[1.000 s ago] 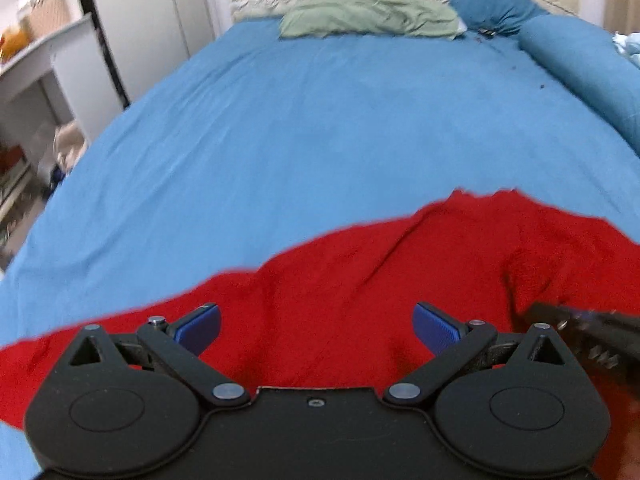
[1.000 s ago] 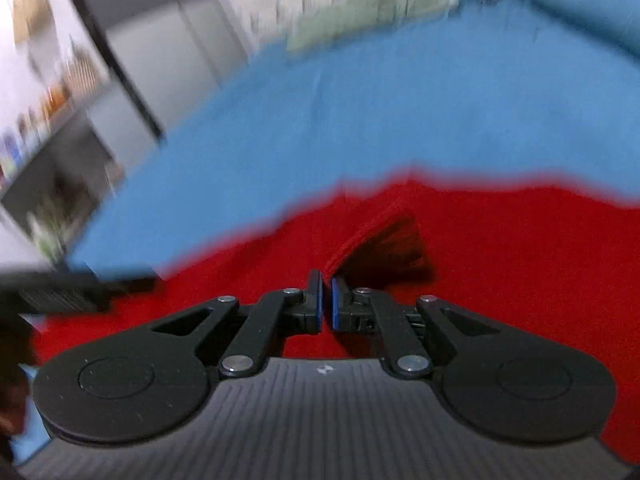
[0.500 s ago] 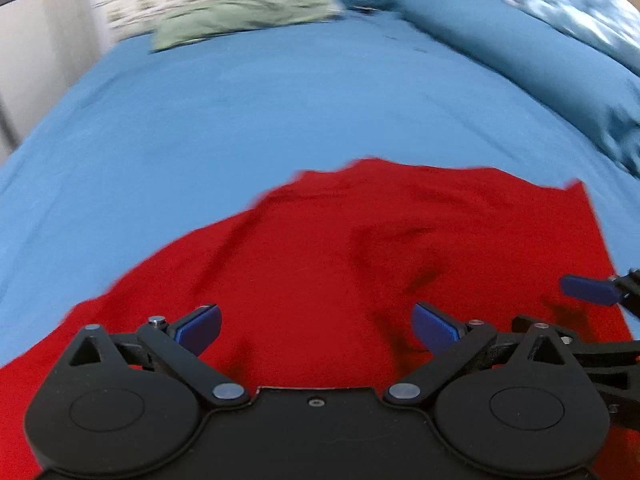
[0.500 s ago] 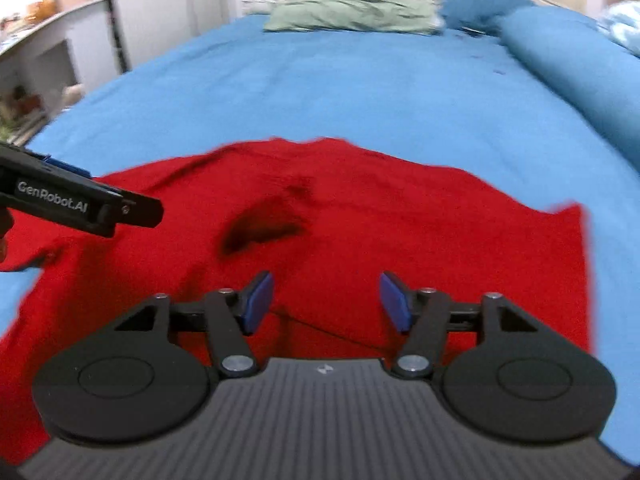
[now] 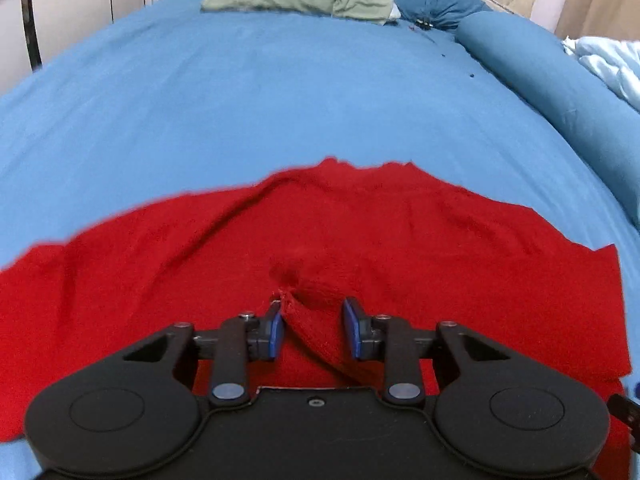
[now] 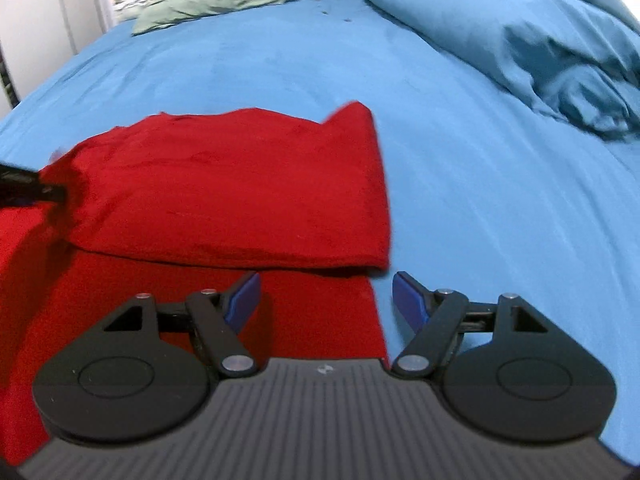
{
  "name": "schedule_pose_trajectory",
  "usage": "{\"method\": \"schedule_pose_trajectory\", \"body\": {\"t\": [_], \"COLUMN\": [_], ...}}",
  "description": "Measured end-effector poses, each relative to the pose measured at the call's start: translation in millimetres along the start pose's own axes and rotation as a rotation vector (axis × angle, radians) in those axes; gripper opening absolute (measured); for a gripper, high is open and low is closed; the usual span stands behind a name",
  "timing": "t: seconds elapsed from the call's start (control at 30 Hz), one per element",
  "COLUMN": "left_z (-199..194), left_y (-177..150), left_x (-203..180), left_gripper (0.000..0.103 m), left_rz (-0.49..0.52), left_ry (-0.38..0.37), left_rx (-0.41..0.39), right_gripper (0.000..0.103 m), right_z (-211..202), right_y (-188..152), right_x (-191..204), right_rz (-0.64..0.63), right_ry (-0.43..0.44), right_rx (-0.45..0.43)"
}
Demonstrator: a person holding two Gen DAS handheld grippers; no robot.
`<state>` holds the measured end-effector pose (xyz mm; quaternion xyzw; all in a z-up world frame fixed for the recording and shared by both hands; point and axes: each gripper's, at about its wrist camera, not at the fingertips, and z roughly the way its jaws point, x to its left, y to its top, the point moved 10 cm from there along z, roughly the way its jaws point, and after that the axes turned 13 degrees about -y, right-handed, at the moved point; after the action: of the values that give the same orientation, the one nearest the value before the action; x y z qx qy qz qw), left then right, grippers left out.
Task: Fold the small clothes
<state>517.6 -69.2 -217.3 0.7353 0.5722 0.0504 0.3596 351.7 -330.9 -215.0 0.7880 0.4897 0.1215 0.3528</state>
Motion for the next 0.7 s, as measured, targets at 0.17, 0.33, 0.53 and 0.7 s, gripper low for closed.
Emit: {"method": "schedule_pose_trajectory", "body": {"t": [0.17,0.33,0.53,0.7], "left_z": [10,2,-66,-68], "left_y": [-6,12,38,21], "left_x": [-1,-2,34,68], "left_gripper": [0.038,0.007,0.007,0.007], "left_rz": [-0.022,-0.05,-0.024,-0.036], "left_ry": [-0.064,-0.07,0.098,0.13], "left_rx": [0.01,-0.072,-0.281,-0.241], "right_gripper": [0.089,0.097,0.097,0.097], "right_z": [9,11,21,34], "right_y": [-7,-10,-3,13], "right_x": [-3,-1,12,22], "right_rz": [0.028,0.016,-0.043,-0.093], "right_ry": [-0.014,-0.037,-0.076,-0.114], "right_rx": [0.038,0.045,0.01,-0.018]}}
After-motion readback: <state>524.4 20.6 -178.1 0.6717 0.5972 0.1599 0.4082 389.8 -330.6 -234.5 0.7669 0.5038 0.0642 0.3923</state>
